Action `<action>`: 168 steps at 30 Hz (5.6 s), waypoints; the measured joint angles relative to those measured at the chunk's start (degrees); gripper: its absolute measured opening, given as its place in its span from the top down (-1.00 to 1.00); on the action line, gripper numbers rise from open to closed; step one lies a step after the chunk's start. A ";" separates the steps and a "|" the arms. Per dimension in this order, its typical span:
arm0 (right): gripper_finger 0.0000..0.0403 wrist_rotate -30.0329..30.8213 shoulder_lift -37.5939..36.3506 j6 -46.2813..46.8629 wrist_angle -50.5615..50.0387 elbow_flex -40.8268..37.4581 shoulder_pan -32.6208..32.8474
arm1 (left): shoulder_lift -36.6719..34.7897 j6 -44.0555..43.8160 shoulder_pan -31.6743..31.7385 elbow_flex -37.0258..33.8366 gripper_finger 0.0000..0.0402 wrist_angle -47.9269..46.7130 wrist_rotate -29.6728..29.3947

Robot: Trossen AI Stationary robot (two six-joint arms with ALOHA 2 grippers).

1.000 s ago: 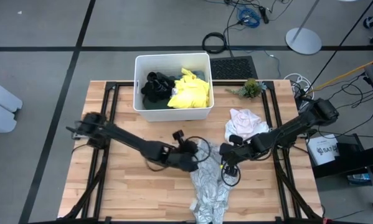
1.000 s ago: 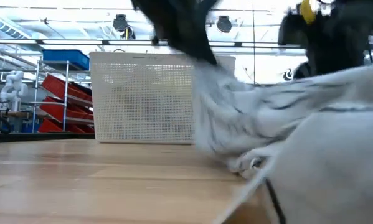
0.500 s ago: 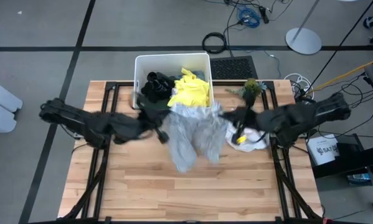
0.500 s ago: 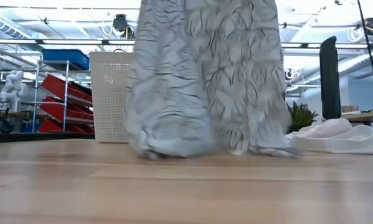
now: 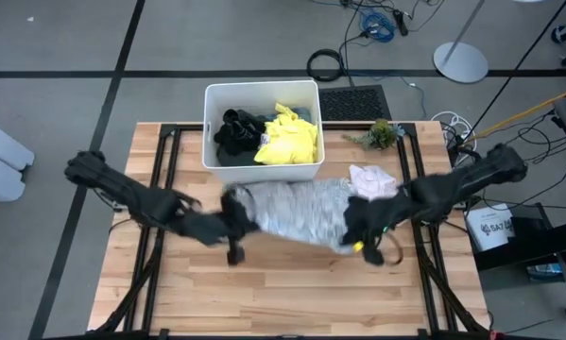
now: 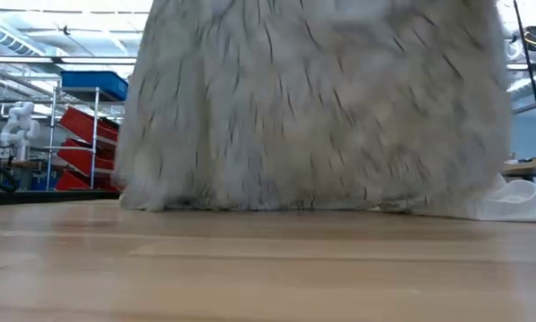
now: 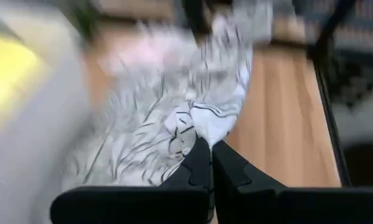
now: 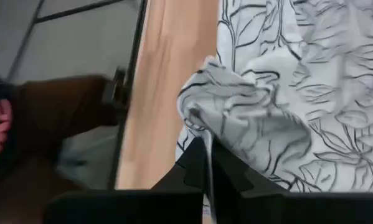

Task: Fold laundry
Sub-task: Fold the white patterned shirt

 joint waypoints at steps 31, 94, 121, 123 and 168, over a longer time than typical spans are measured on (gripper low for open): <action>1.00 1.44 7.06 16.32 18.70 -18.67 6.22 | 13.31 -24.04 -7.93 -3.93 0.97 -10.48 6.08; 0.98 9.90 13.99 2.19 0.33 -26.77 -21.58 | 13.58 -28.65 -0.92 -6.46 0.01 -24.86 -2.98; 0.99 1.85 4.62 19.07 -5.46 -18.69 -13.79 | 43.63 -7.98 7.24 -3.92 0.22 50.33 -14.52; 0.99 0.76 4.08 19.62 -5.27 -18.67 -13.79 | 45.01 -9.45 9.05 -3.97 0.27 49.68 -11.07; 0.73 -4.33 31.64 16.37 56.32 -3.87 -18.49 | 2.58 -22.65 -7.75 -3.90 0.37 -9.42 -33.13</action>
